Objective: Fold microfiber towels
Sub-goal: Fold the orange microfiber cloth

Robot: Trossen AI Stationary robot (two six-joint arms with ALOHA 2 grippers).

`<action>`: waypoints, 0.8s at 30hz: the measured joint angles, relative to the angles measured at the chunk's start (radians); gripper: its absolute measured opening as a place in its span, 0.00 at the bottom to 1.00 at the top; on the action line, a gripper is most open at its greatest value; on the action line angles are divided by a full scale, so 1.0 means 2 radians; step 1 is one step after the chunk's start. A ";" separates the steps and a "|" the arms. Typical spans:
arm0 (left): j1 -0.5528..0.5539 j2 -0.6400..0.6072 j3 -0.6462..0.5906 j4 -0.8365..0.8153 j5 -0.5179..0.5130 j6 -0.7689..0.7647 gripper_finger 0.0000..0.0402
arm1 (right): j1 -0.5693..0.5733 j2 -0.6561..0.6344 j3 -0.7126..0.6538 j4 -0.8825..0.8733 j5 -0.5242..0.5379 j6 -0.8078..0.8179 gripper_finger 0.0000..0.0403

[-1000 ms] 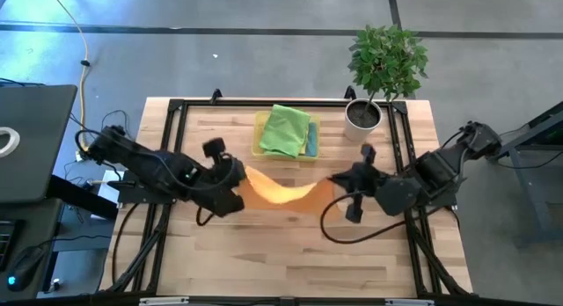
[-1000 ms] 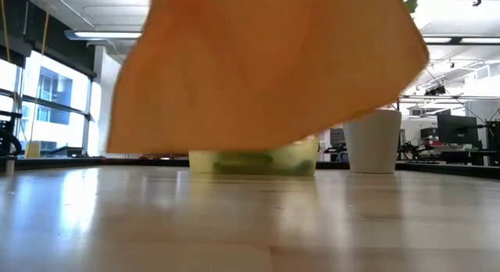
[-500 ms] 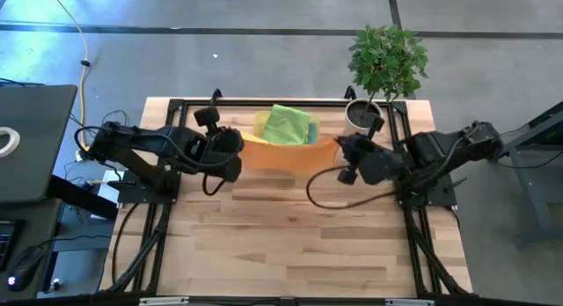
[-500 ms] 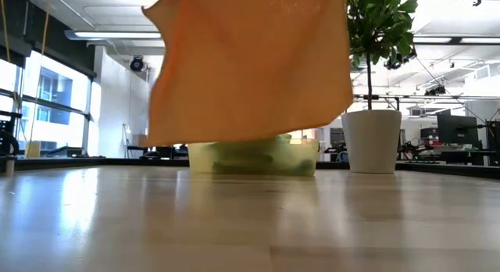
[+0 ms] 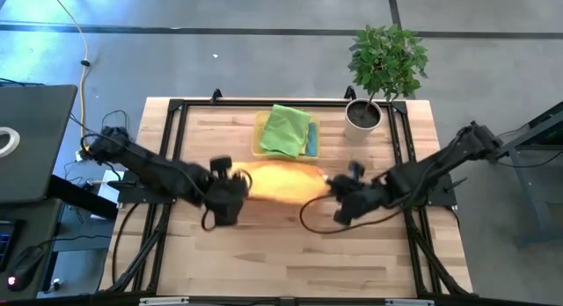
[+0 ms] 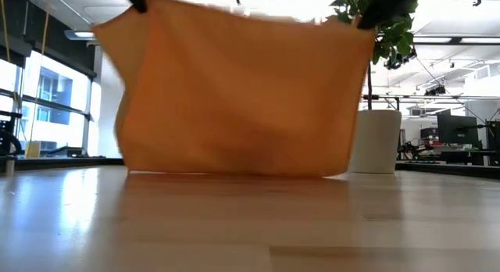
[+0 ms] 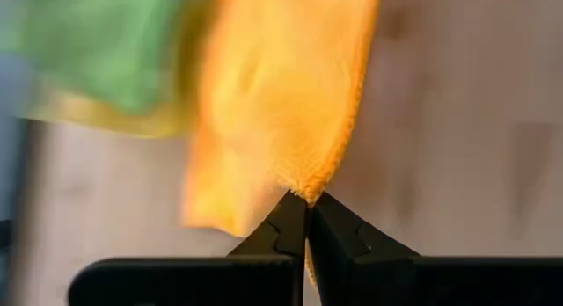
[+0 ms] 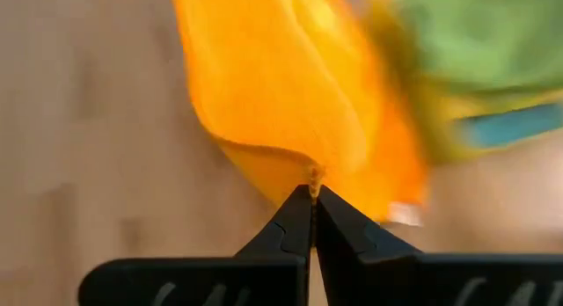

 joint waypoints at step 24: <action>-0.075 0.114 -0.064 0.146 0.073 0.021 0.00 | 0.092 0.005 -0.170 0.245 -0.108 0.170 0.00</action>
